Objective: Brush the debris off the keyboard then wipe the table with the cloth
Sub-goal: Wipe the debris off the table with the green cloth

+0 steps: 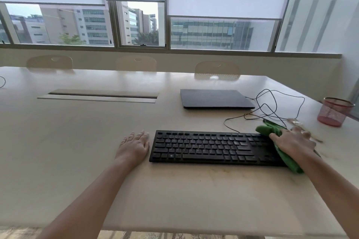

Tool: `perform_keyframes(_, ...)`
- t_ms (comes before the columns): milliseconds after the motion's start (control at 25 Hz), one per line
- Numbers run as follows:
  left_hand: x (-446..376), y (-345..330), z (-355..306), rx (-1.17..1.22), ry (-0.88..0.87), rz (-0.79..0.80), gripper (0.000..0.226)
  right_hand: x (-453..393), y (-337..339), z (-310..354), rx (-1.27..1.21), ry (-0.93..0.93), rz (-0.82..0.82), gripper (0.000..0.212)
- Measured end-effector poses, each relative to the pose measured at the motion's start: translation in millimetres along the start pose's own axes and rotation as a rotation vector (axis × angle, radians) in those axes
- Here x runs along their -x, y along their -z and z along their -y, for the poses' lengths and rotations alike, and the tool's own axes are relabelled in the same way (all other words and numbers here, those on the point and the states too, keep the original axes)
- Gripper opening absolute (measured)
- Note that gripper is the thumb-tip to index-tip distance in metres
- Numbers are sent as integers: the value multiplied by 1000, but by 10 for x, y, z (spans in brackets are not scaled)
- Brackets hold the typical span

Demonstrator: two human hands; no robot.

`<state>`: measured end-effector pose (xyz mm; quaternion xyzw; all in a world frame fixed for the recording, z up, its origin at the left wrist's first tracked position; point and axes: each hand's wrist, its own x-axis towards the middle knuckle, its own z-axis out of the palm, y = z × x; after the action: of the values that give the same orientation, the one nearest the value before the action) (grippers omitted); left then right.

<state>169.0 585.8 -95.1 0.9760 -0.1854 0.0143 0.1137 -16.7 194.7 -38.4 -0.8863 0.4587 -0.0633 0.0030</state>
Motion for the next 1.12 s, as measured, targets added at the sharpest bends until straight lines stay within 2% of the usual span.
perform_keyframes(240, 2, 1, -9, -2, -1, -23, 48, 157, -104, -330, 0, -78, -30, 55)
perform_keyframes(480, 65, 16, -49, 6, -11, -156, 41, 562, -86, -95, 32, -43, -25, 56)
perform_keyframes(880, 161, 7, -75, 36, -83, -296, 33, 1786, -32, 1219, -82, 449, 36, 63)
perform_keyframes(1120, 171, 14, -51, 61, -96, -294, 33, 1936, 17, 1669, -209, 699, 86, 57)
